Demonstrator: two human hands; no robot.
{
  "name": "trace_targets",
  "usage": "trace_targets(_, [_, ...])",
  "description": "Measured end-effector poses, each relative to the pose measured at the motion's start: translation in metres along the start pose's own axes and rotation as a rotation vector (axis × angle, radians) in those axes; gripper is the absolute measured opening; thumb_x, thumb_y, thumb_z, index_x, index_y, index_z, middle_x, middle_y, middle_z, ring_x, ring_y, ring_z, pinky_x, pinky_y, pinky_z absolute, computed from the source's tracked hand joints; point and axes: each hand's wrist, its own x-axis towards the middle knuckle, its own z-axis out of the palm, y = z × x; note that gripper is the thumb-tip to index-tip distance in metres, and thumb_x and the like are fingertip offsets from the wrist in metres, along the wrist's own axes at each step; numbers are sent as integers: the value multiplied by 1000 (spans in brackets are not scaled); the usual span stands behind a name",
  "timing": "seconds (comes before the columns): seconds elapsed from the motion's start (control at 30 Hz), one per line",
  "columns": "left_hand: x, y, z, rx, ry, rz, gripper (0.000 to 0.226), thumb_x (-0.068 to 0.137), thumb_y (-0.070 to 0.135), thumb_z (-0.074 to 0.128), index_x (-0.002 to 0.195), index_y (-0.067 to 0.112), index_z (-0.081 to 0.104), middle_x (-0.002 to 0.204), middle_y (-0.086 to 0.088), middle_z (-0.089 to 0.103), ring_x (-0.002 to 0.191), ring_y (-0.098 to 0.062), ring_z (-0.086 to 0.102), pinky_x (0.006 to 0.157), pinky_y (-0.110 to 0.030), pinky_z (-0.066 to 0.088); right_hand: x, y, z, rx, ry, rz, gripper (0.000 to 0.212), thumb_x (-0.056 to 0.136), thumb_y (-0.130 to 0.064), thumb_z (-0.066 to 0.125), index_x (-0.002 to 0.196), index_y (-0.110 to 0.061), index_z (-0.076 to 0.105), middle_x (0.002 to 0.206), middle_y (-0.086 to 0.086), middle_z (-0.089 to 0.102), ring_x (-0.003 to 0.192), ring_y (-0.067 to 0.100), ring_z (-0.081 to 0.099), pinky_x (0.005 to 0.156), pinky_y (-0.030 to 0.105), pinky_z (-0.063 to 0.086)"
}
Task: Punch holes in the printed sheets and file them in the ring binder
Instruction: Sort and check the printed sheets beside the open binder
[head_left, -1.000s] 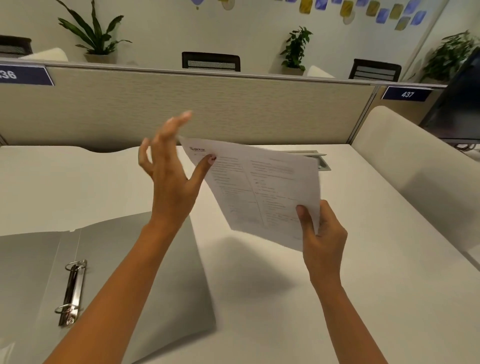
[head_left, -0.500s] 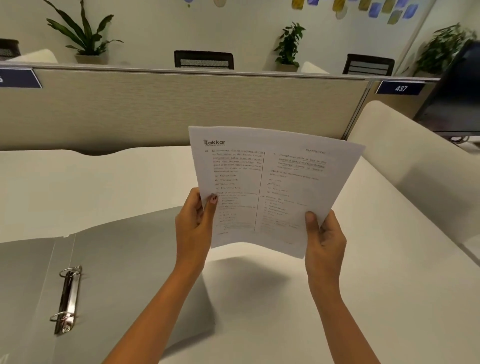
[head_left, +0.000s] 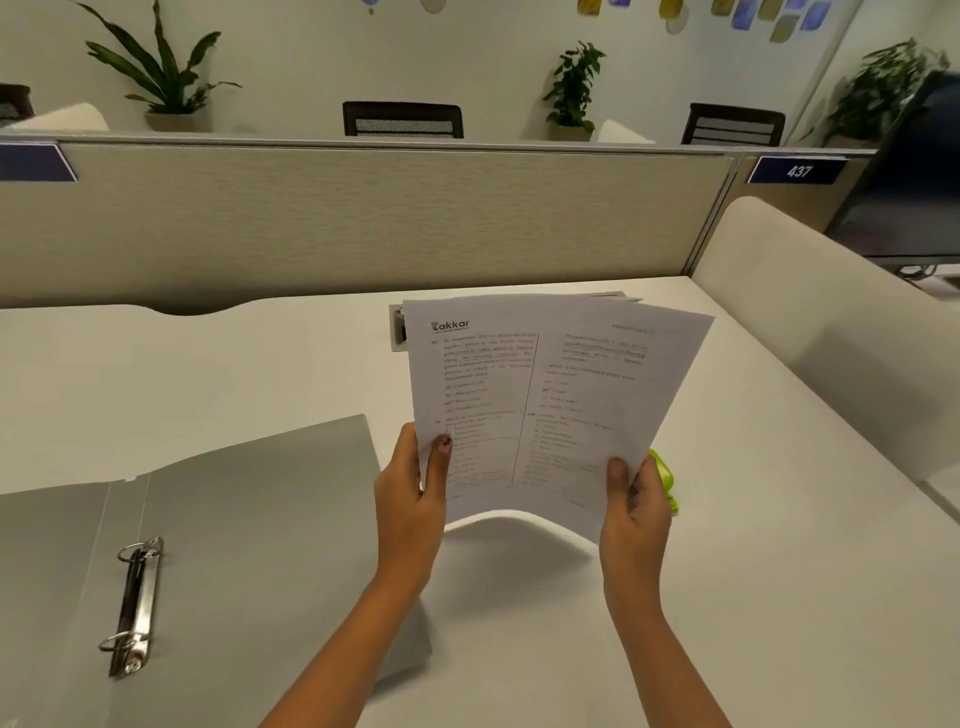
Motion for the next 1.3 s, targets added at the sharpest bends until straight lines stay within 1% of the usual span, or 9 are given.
trace_targets(0.23, [-4,-14,-2,89,-10,-38,18,98,22,46,101,38,53,104,13,65,93,-4,64,71,-22,58,-5,7,-1,-34,-52,22,20,99,-18,45,102,-34,56,105,0,65,95,12,62,66,8,50])
trace_targets(0.4, [0,-8,-7,50,34,-57,13,98,19,49,103,22,60,99,8,69,87,-9,67,67,-25,58,5,-3,-4,-108,-66,-29,12,98,-18,50,102,-11,59,95,3,65,82,7,63,61,9,49])
trace_targets(0.5, [3,-8,-12,-10,84,-116,11,97,20,50,100,20,60,98,6,70,87,-12,68,70,-28,60,18,-13,-6,-188,-157,-86,11,96,-14,54,105,-12,59,95,-7,67,80,-5,64,61,7,48])
trace_targets(0.6, [4,-7,-15,-48,127,-183,14,97,20,52,109,24,57,107,9,68,94,-10,67,79,-35,60,29,-23,-6,-348,-229,-149,11,97,-13,51,104,-14,60,92,-5,69,78,4,64,58,9,47])
trace_targets(0.77, [15,6,-15,80,277,7,88,83,15,71,147,25,12,153,7,19,142,-16,28,111,-49,36,45,-54,3,-596,-271,-407,13,97,-13,48,97,-14,61,87,-3,64,73,-1,57,60,4,42])
trace_targets(0.93, [42,46,-21,739,227,441,91,80,26,71,149,4,16,159,-17,4,148,-32,-4,118,-50,-7,66,-89,20,-790,-415,-549,25,85,-32,50,96,-12,59,88,-4,54,73,11,53,66,14,37])
trace_targets(1.13, [72,90,-5,1101,-78,617,84,81,46,67,149,19,27,161,-13,2,148,-31,5,119,-50,9,89,-112,43,-1044,-549,-1015,33,62,-3,84,84,-6,60,76,12,63,68,26,60,57,28,39])
trace_targets(1.23, [73,96,11,1019,-243,378,62,87,41,62,141,20,40,161,-5,5,144,-26,22,106,-42,37,92,-124,58,-1083,-642,-1176,33,60,-2,86,83,-6,61,72,9,64,64,24,61,56,32,46])
trace_targets(1.3, [73,94,19,1002,-331,233,39,94,38,51,130,21,48,150,-5,34,125,-24,48,91,-40,49,91,-129,65,-1090,-705,-1241,33,59,-3,86,82,-5,63,72,9,66,62,24,62,58,32,48])
